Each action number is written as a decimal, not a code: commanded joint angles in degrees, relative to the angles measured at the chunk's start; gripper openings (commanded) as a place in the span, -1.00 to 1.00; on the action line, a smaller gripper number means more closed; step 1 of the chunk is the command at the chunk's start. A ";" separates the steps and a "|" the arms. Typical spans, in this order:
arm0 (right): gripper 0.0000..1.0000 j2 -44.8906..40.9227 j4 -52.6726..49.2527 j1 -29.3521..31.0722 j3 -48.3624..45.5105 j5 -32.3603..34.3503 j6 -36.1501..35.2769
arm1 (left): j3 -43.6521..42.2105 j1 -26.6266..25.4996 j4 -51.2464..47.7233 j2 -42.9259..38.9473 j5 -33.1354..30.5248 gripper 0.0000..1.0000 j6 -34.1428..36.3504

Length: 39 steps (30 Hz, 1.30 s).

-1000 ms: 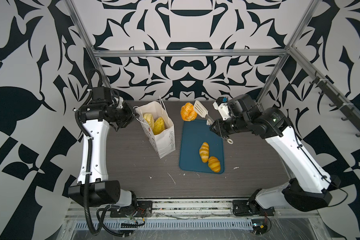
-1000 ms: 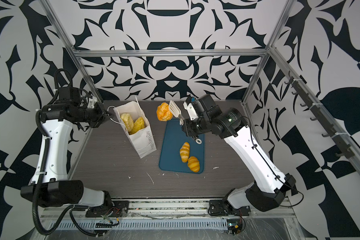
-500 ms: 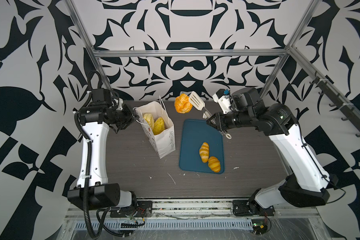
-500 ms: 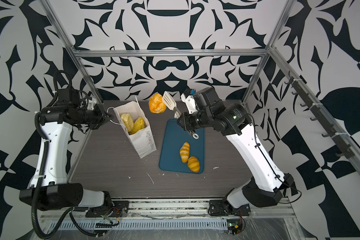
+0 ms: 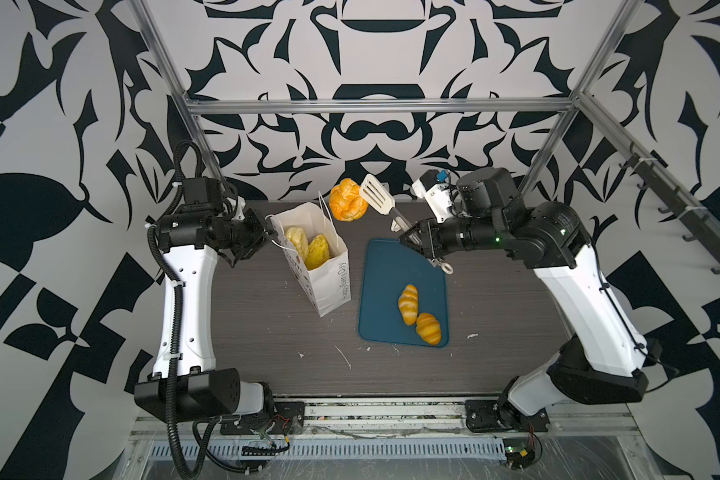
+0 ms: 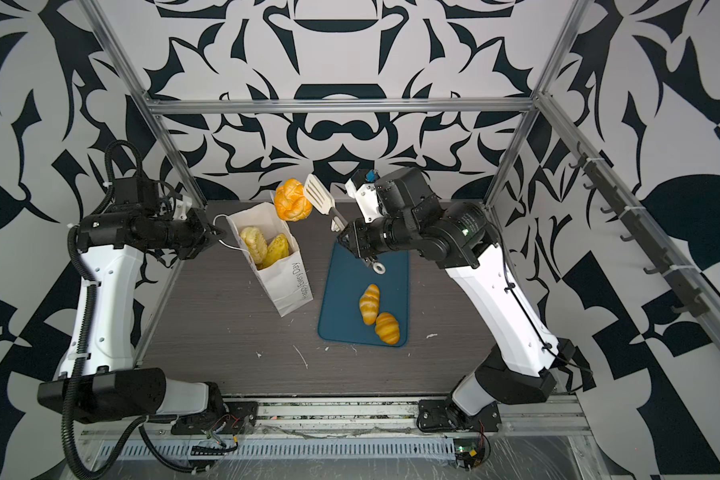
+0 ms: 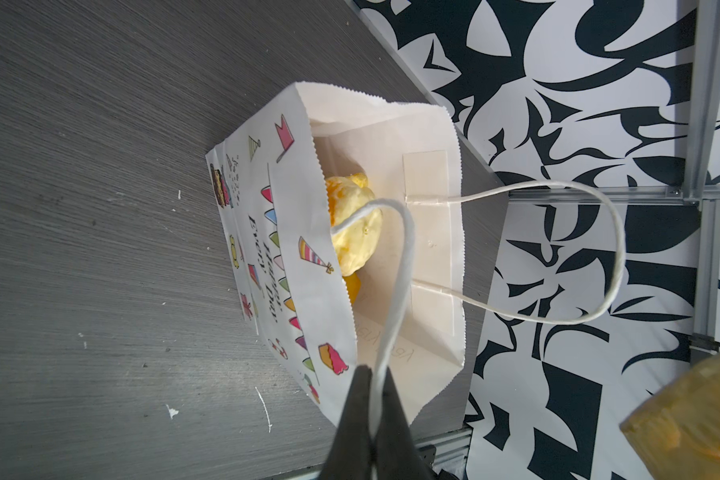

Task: Place the fake bread into the paper bag
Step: 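Lower the bun into the bag held by the left gripper and open tongs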

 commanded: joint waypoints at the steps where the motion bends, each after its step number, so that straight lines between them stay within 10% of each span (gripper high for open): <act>1: -0.69 0.31 3.73 1.48 3.58 -0.91 -0.47 | -0.77 0.20 -2.04 -1.17 -0.40 -1.00 0.30; 39: -0.67 5.74 5.11 5.52 -3.48 -0.99 -0.74 | -1.11 0.57 -2.80 -2.40 -0.07 -1.00 0.65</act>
